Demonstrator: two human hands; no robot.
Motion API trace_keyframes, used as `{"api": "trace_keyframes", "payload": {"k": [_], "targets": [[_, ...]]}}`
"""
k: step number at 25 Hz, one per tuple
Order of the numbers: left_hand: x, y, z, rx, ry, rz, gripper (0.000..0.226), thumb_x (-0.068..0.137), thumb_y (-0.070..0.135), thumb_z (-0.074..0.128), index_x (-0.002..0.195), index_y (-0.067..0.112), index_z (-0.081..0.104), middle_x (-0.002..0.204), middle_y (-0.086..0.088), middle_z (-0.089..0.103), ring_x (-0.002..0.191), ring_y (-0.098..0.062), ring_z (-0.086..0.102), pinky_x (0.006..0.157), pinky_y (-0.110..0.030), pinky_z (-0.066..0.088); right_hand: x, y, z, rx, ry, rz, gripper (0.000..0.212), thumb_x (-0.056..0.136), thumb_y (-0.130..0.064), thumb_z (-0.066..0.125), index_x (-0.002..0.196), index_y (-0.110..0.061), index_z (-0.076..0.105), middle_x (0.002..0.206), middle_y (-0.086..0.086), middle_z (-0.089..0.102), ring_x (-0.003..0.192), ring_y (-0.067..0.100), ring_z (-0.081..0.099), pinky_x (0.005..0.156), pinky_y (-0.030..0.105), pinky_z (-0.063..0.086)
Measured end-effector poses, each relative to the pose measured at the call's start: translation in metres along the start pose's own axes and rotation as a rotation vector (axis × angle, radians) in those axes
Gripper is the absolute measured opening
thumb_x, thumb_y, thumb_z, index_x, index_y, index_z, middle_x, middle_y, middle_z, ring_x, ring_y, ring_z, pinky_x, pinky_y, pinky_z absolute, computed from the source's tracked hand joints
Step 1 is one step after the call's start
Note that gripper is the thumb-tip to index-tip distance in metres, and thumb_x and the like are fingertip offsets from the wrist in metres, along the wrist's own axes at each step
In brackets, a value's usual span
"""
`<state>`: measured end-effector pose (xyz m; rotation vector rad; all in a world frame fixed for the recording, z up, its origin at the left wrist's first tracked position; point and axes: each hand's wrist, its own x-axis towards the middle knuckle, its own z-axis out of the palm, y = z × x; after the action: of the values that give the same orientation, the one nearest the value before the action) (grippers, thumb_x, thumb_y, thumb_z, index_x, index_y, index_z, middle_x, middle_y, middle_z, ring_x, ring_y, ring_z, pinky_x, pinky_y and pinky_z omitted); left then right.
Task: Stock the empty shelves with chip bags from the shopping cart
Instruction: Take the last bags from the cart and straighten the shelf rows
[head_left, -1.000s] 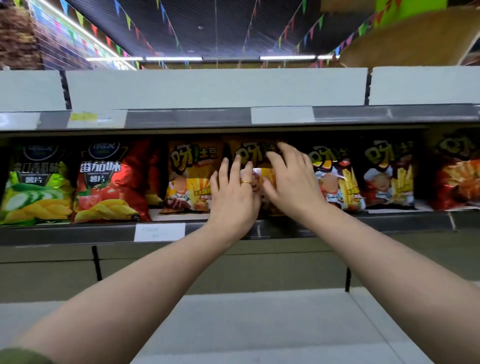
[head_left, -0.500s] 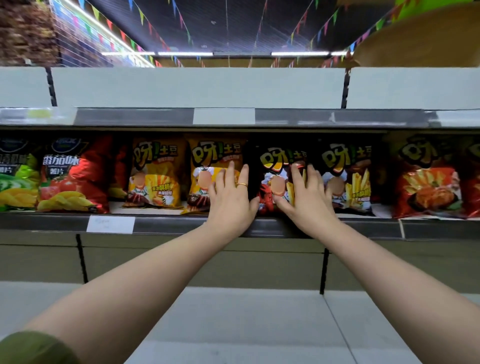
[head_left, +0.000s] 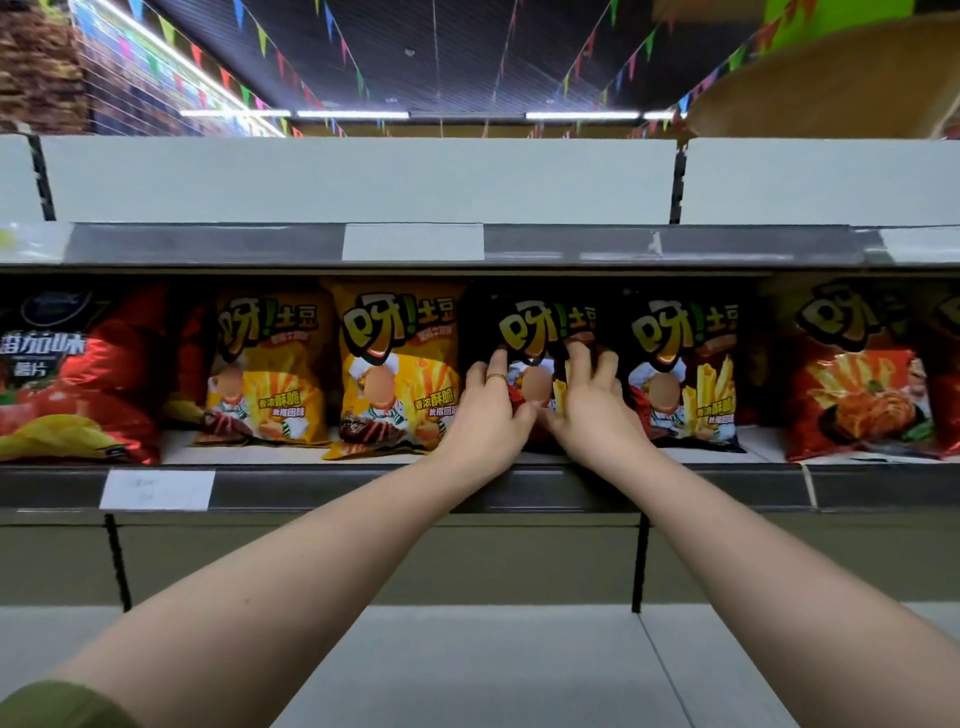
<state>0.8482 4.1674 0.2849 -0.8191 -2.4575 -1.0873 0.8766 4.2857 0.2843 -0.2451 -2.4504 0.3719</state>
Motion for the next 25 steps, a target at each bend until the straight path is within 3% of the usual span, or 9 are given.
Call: {"api": "trace_keyframes", "payload": {"k": [2,7,9,11,14,20,25], "targets": [[0.008,0.002,0.004,0.032,0.001,-0.027,0.066,0.096,0.02,0.048,0.15,0.009,0.011,0.152,-0.017,0.018,0.14,-0.034,0.022,0.112,-0.041,0.025,0.002,-0.004,0.0,-0.021,0.007,-0.009,0.074,0.09,-0.033,0.056,0.145,-0.015,0.01,0.145,0.02,0.011,0.129,0.039,0.032,0.088,0.043,0.044],[0.01,0.004,0.008,-0.026,0.042,-0.021,0.075,0.094,0.017,0.053,0.15,0.008,0.005,0.149,-0.018,0.018,0.139,-0.033,0.025,0.11,-0.039,0.027,-0.002,0.001,-0.011,0.093,-0.026,-0.024,0.083,0.083,-0.029,0.066,0.145,-0.016,0.013,0.144,0.018,0.015,0.127,0.039,0.036,0.102,0.039,0.038],[0.01,0.002,0.008,-0.047,0.045,-0.006,0.078,0.093,0.016,0.056,0.15,0.009,0.004,0.149,-0.017,0.02,0.138,-0.032,0.029,0.109,-0.038,0.029,-0.001,0.002,-0.024,0.194,0.022,0.03,0.078,0.082,-0.023,0.067,0.143,-0.018,0.018,0.14,0.015,0.024,0.125,0.034,0.04,0.094,0.031,0.038],[0.01,0.0,0.007,-0.067,0.037,0.01,0.084,0.09,0.016,0.062,0.15,0.011,0.003,0.15,-0.016,0.022,0.137,-0.031,0.031,0.108,-0.034,0.03,0.003,0.003,-0.031,0.249,0.064,0.09,0.068,0.087,-0.019,0.062,0.142,-0.017,0.022,0.139,0.014,0.032,0.124,0.033,0.042,0.089,0.032,0.039],[0.009,-0.004,0.007,-0.044,0.003,0.012,0.093,0.086,0.018,0.067,0.151,0.011,0.001,0.15,-0.014,0.022,0.137,-0.029,0.031,0.107,-0.029,0.029,0.008,0.003,-0.028,0.251,0.003,0.083,0.062,0.09,-0.026,0.06,0.141,-0.016,0.026,0.139,0.015,0.035,0.126,0.032,0.042,0.095,0.038,0.041],[0.016,0.0,0.014,0.085,0.056,-0.056,0.082,0.088,0.016,0.064,0.148,0.008,0.01,0.144,-0.017,0.028,0.131,-0.034,0.037,0.102,-0.032,0.033,0.017,0.006,-0.019,0.096,-0.058,0.019,0.051,0.095,-0.035,0.05,0.135,-0.011,0.03,0.133,0.019,0.037,0.122,0.035,0.041,0.092,0.039,0.041],[0.006,0.015,0.022,0.178,0.194,-0.088,0.085,0.085,0.009,0.066,0.149,0.009,0.01,0.15,-0.017,0.019,0.138,-0.033,0.025,0.11,-0.038,0.028,0.004,0.044,-0.046,0.219,0.162,-0.185,0.05,0.093,-0.027,0.052,0.139,-0.013,0.036,0.135,0.01,0.039,0.12,0.024,0.045,0.088,0.027,0.037]]}}
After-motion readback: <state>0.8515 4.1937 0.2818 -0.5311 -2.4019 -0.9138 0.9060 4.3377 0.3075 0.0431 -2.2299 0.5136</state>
